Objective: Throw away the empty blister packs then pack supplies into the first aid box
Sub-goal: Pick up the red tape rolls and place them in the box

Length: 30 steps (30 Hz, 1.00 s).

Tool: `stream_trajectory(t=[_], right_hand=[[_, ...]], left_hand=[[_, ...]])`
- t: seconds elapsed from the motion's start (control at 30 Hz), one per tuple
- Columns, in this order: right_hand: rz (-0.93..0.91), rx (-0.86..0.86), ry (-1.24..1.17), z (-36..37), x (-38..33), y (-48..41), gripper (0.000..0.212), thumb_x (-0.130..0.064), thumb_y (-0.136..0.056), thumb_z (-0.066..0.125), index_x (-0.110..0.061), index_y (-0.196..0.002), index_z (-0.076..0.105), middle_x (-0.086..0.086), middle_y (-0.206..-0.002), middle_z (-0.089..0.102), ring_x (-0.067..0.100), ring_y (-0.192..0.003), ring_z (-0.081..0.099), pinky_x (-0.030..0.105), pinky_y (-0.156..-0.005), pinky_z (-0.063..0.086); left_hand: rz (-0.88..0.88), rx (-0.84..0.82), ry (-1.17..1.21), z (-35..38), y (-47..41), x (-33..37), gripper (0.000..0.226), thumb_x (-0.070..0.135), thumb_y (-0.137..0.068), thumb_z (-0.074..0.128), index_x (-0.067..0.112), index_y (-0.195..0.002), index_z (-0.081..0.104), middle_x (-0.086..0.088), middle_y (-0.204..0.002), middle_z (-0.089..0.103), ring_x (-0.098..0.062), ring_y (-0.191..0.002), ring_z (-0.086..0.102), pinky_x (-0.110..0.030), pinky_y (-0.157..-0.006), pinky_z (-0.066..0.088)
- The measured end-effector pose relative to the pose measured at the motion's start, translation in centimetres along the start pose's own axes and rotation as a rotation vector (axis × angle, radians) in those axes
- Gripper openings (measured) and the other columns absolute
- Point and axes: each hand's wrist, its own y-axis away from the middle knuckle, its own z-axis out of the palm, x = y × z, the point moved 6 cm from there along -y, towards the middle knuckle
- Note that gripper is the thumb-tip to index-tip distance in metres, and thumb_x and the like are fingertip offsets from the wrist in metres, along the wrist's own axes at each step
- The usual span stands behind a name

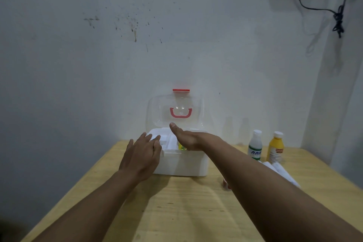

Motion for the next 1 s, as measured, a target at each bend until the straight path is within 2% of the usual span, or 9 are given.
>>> stream_trajectory(t=[0.07,0.17,0.23,0.3,0.37,0.5,0.7,0.87,1.0], right_hand=[[0.007,0.041,0.024,-0.5,0.0,0.1,0.081,-0.071,-0.093,0.0,-0.025,-0.158,0.014,0.006,-0.165,0.013,0.029,-0.151,0.012,0.048,-0.121,0.008],[0.013,0.168,0.123,-1.8,0.0,0.5,0.092,-0.074,-0.091,0.002,-0.013,-0.152,0.035,0.014,-0.157,0.036,0.033,-0.141,0.037,0.044,-0.114,0.027],[-0.016,0.239,0.154,-3.0,-0.2,1.6,0.087,-0.07,-0.095,0.007,-0.01,-0.146,0.045,0.018,-0.139,0.056,0.035,-0.12,0.056,0.043,-0.104,0.041],[-0.078,0.284,0.176,-4.1,-0.5,3.4,0.07,-0.061,-0.1,0.013,-0.018,-0.135,0.055,0.02,-0.122,0.065,0.034,-0.105,0.064,0.044,-0.096,0.049],[-0.135,0.335,0.26,-5.0,-0.6,4.9,0.05,-0.051,-0.104,0.018,-0.031,-0.123,0.061,0.019,-0.132,0.06,0.036,-0.115,0.058,0.043,-0.097,0.046],[-0.104,0.431,0.323,-6.4,1.9,7.2,0.057,-0.05,-0.103,0.028,-0.011,-0.136,0.055,0.013,-0.141,0.055,0.032,-0.124,0.052,0.043,-0.099,0.043],[0.003,0.408,0.37,-6.5,7.5,10.9,0.053,-0.04,-0.1,0.041,-0.013,-0.147,0.043,0.011,-0.149,0.047,0.029,-0.133,0.046,0.039,-0.101,0.039],[0.067,0.371,0.426,-5.4,11.1,13.4,0.054,-0.038,-0.101,0.045,-0.015,-0.149,0.04,0.007,-0.152,0.045,0.026,-0.138,0.041,0.037,-0.104,0.037],[0.085,0.328,0.475,-4.0,12.9,14.7,0.051,-0.035,-0.1,0.048,-0.012,-0.145,0.044,0.011,-0.147,0.049,0.028,-0.133,0.047,0.039,-0.104,0.041]], left_hand=[[0.001,0.012,-0.01,-0.3,0.1,0.2,0.053,0.036,-0.103,0.015,0.025,-0.15,0.037,0.004,-0.158,0.034,-0.014,-0.15,0.015,-0.045,-0.122,0.007],[0.029,0.068,-0.039,-0.9,0.4,0.9,0.056,0.038,-0.101,0.014,0.023,-0.15,0.038,0.004,-0.156,0.037,-0.014,-0.149,0.019,-0.046,-0.122,0.009],[0.052,0.081,-0.038,-1.1,0.7,1.8,0.059,0.04,-0.1,0.013,0.023,-0.15,0.038,0.003,-0.156,0.038,-0.015,-0.149,0.021,-0.047,-0.122,0.009],[0.069,0.08,-0.034,-1.1,0.9,2.8,0.058,0.041,-0.101,0.013,0.023,-0.15,0.038,0.003,-0.156,0.039,-0.016,-0.149,0.02,-0.048,-0.122,0.009],[0.09,0.086,-0.031,-1.1,1.1,4.1,0.058,0.042,-0.1,0.014,0.024,-0.15,0.037,0.003,-0.155,0.039,-0.017,-0.149,0.02,-0.048,-0.121,0.01],[0.155,0.093,-0.061,-1.0,2.0,7.5,0.063,0.046,-0.097,0.012,0.024,-0.15,0.037,0.001,-0.155,0.038,-0.02,-0.149,0.018,-0.048,-0.121,0.012],[0.286,0.103,-0.066,0.5,4.8,12.4,0.057,0.044,-0.1,0.022,0.022,-0.151,0.035,-0.006,-0.159,0.031,-0.025,-0.151,0.015,-0.046,-0.121,0.006],[0.404,0.08,-0.076,2.0,7.2,15.7,0.055,0.043,-0.098,0.028,0.023,-0.148,0.042,-0.006,-0.154,0.041,-0.024,-0.147,0.025,-0.045,-0.12,0.019],[0.433,0.013,-0.108,3.6,8.2,17.3,0.053,0.043,-0.099,0.03,0.025,-0.148,0.04,-0.005,-0.152,0.045,-0.023,-0.144,0.031,-0.038,-0.117,0.021]])
